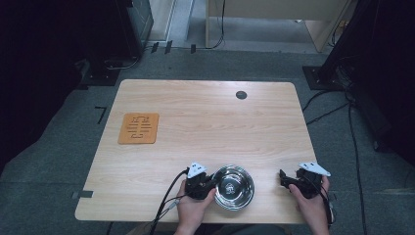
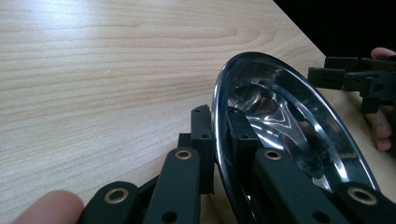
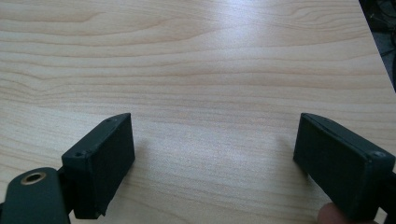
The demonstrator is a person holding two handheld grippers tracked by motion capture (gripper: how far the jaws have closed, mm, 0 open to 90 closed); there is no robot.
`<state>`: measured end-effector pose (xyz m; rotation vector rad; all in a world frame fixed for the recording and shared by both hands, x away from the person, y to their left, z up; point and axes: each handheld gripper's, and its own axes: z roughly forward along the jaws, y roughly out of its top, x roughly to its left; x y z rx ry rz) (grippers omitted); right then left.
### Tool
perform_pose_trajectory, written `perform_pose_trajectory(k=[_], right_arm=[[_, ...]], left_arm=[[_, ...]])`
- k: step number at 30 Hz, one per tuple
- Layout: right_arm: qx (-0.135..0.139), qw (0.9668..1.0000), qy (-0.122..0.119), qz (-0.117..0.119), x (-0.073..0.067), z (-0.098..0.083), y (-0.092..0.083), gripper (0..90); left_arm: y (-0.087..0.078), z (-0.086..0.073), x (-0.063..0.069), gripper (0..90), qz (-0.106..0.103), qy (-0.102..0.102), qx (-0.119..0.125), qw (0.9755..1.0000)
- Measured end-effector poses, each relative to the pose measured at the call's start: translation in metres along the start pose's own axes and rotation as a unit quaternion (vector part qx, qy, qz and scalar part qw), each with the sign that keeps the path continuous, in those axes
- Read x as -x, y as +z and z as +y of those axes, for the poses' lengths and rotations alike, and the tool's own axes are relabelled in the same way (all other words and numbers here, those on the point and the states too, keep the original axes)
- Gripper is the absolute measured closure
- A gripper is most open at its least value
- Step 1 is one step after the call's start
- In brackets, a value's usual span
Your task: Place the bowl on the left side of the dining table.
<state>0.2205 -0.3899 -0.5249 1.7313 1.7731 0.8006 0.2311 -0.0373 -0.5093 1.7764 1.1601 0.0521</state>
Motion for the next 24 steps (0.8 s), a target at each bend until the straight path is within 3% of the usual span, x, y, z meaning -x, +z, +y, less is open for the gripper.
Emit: perform_pose_trajectory(k=[24], right_arm=[[0.0, 1.0, 0.0, 0.0, 0.0, 0.0, 0.0, 11.8]], left_arm=[[-0.018, 0.013, -0.023, 84.9, 0.012, -0.02, 0.031, 0.9992]])
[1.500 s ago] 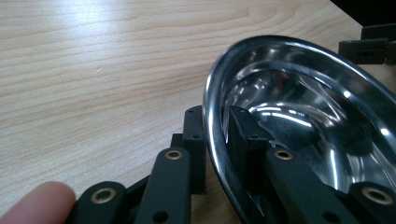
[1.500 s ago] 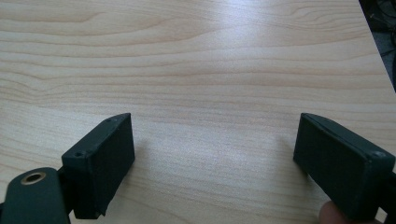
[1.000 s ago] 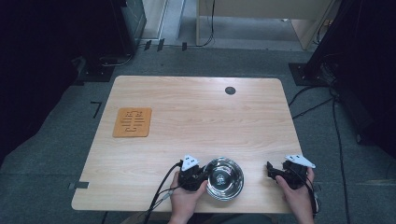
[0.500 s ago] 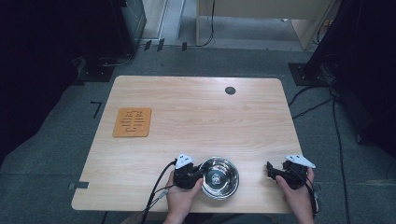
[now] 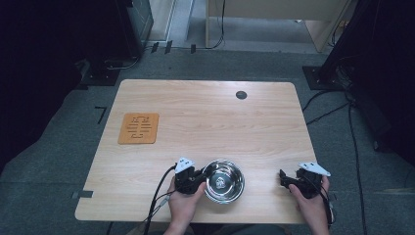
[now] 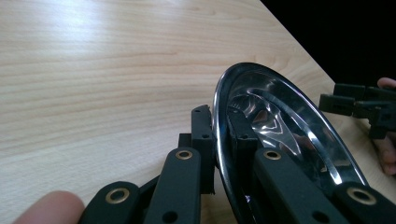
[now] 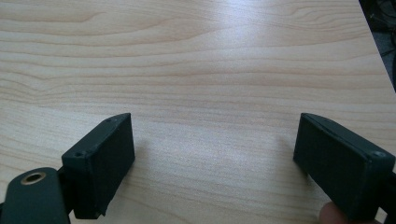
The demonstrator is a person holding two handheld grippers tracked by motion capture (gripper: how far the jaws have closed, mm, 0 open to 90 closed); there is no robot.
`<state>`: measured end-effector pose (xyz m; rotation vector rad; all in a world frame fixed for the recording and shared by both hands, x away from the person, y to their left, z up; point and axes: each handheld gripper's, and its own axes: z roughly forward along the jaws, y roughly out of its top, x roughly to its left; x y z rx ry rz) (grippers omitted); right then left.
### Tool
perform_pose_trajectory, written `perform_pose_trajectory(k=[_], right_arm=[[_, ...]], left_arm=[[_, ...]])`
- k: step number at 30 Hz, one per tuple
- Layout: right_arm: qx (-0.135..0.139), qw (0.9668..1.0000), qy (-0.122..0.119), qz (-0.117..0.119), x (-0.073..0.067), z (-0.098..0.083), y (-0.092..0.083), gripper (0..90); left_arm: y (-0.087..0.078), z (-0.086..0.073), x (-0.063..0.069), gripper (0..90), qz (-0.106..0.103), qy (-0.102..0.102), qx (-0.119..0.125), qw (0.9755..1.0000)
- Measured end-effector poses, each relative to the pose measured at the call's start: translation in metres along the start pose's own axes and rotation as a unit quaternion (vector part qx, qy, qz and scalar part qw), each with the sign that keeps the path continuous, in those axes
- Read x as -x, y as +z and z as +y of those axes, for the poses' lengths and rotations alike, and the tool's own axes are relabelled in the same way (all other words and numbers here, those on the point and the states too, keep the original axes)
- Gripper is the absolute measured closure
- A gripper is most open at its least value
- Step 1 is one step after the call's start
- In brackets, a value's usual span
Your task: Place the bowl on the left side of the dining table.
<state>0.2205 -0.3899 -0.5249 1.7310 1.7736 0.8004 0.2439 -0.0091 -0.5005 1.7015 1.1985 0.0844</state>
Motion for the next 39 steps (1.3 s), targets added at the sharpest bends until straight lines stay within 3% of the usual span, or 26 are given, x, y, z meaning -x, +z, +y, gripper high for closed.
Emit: perform_pose_trajectory(k=[39], right_arm=[[0.0, 1.0, 0.0, 0.0, 0.0, 0.0, 0.0, 11.8]], left_arm=[[-0.023, 0.027, -0.04, 85.0, 0.03, -0.03, 0.057, 0.9974]])
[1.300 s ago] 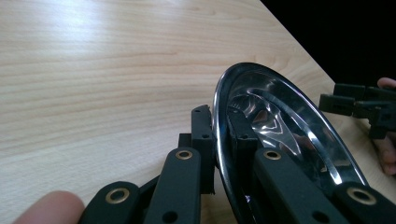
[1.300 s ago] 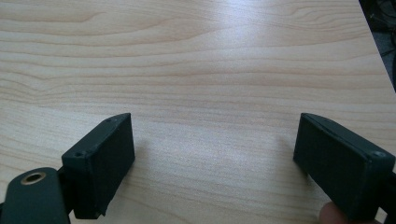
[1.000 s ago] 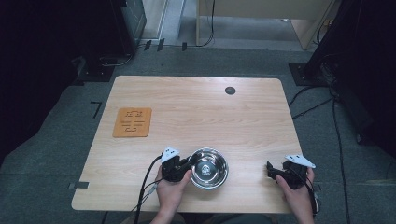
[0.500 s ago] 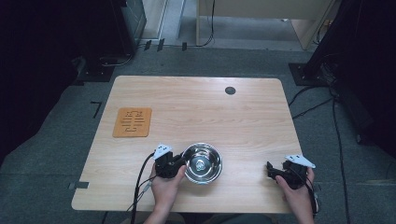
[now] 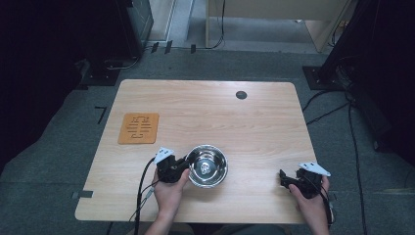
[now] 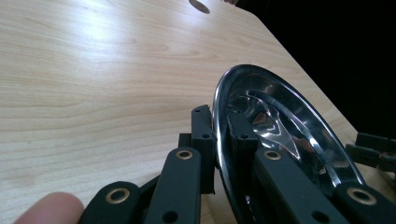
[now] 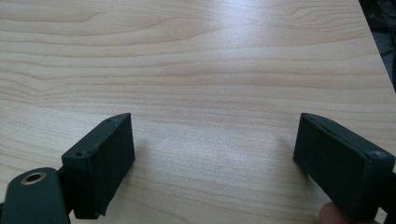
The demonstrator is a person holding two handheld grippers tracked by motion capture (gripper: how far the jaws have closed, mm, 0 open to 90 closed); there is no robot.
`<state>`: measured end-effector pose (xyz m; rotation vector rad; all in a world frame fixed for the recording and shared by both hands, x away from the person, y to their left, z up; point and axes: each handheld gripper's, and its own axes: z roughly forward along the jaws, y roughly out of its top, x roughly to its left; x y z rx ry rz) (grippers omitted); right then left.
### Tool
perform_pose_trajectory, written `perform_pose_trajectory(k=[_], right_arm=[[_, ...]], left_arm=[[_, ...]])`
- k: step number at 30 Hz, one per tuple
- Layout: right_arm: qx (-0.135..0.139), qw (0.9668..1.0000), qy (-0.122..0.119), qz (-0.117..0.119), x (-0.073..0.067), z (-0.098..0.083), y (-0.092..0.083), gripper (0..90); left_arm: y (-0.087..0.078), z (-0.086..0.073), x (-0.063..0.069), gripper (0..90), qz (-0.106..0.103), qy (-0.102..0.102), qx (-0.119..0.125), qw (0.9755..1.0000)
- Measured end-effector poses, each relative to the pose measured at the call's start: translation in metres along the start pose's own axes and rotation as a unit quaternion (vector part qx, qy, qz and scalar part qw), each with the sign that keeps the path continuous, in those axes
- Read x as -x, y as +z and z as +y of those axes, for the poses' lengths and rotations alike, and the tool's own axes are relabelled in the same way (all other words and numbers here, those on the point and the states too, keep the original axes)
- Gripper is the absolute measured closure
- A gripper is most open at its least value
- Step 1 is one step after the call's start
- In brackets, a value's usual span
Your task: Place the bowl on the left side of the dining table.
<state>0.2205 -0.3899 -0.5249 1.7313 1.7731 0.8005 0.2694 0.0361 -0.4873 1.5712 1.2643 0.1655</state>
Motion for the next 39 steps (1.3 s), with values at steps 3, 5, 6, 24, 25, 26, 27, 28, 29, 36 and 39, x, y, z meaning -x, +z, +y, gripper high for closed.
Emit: perform_pose_trajectory(k=[3, 5, 6, 24, 25, 26, 27, 28, 29, 36, 39], right_arm=[[0.0, 1.0, 0.0, 0.0, 0.0, 0.0, 0.0, 11.8], [0.0, 1.0, 0.0, 0.0, 0.0, 0.0, 0.0, 11.8], [0.0, 1.0, 0.0, 0.0, 0.0, 0.0, 0.0, 11.8], [0.0, 1.0, 0.0, 0.0, 0.0, 0.0, 0.0, 11.8], [0.0, 1.0, 0.0, 0.0, 0.0, 0.0, 0.0, 11.8], [0.0, 1.0, 0.0, 0.0, 0.0, 0.0, 0.0, 11.8], [0.0, 1.0, 0.0, 0.0, 0.0, 0.0, 0.0, 11.8], [0.0, 1.0, 0.0, 0.0, 0.0, 0.0, 0.0, 11.8], [0.0, 1.0, 0.0, 0.0, 0.0, 0.0, 0.0, 11.8], [0.0, 1.0, 0.0, 0.0, 0.0, 0.0, 0.0, 11.8], [0.0, 1.0, 0.0, 0.0, 0.0, 0.0, 0.0, 11.8]], left_arm=[[-0.001, 0.002, -0.002, 85.0, 0.004, 0.0, 0.003, 1.0], [-0.002, 0.003, -0.005, 85.0, 0.007, 0.0, 0.004, 1.0], [-0.002, 0.004, -0.006, 85.0, 0.009, 0.0, 0.005, 0.9999], [-0.011, 0.019, -0.025, 85.0, 0.025, 0.001, 0.025, 0.9994], [-0.012, 0.02, -0.026, 85.0, 0.026, 0.002, 0.025, 0.9993], [-0.012, 0.02, -0.028, 84.9, 0.028, 0.002, 0.026, 0.9993], [-0.012, 0.021, -0.029, 85.0, 0.029, 0.002, 0.027, 0.9992], [-0.013, 0.022, -0.031, 85.0, 0.031, 0.001, 0.029, 0.9991], [-0.014, 0.022, -0.032, 85.0, 0.033, 0.001, 0.03, 0.999], [-0.017, 0.027, -0.044, 85.0, 0.046, -0.005, 0.036, 0.9983], [-0.019, 0.029, -0.049, 84.9, 0.052, -0.002, 0.04, 0.9979]])
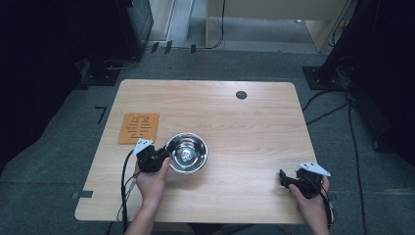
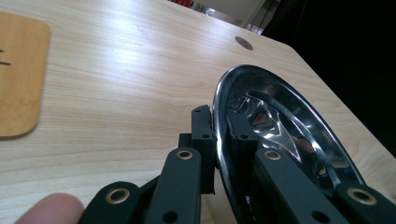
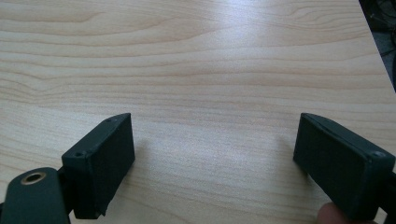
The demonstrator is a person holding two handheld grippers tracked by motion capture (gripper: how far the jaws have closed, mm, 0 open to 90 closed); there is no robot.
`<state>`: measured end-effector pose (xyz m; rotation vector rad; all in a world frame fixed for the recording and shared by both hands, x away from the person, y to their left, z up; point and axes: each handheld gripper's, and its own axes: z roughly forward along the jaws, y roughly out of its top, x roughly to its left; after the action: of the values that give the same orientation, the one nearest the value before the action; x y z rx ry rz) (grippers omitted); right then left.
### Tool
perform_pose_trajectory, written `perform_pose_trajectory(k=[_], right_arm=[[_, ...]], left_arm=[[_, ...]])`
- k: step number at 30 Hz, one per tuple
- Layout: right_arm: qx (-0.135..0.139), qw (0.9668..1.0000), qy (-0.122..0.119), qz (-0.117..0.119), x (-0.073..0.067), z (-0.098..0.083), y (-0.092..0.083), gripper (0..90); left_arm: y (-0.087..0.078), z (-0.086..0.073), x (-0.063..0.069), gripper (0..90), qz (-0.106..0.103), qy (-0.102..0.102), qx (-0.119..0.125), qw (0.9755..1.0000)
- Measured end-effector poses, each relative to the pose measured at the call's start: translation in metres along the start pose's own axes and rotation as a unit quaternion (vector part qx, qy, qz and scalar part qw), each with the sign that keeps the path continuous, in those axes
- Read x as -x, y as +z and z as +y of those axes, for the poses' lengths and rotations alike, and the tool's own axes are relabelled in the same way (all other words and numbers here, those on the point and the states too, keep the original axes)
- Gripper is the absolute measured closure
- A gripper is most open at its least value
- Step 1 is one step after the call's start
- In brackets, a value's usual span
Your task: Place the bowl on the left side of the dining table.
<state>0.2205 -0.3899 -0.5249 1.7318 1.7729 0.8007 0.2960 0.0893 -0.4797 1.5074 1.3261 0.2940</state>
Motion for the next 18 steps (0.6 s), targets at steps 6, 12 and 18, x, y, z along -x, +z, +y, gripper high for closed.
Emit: perform_pose_trajectory(k=[6, 12, 18], right_arm=[[0.0, 1.0, 0.0, 0.0, 0.0, 0.0, 0.0, 11.8], [0.0, 1.0, 0.0, 0.0, 0.0, 0.0, 0.0, 11.8], [0.0, 1.0, 0.0, 0.0, 0.0, 0.0, 0.0, 11.8]], left_arm=[[-0.001, 0.004, -0.011, 85.0, 0.01, -0.012, 0.007, 0.9999], [-0.003, 0.008, -0.02, 85.0, 0.014, -0.022, 0.009, 0.9996], [-0.006, 0.012, -0.031, 85.0, 0.025, -0.033, 0.018, 0.999]])
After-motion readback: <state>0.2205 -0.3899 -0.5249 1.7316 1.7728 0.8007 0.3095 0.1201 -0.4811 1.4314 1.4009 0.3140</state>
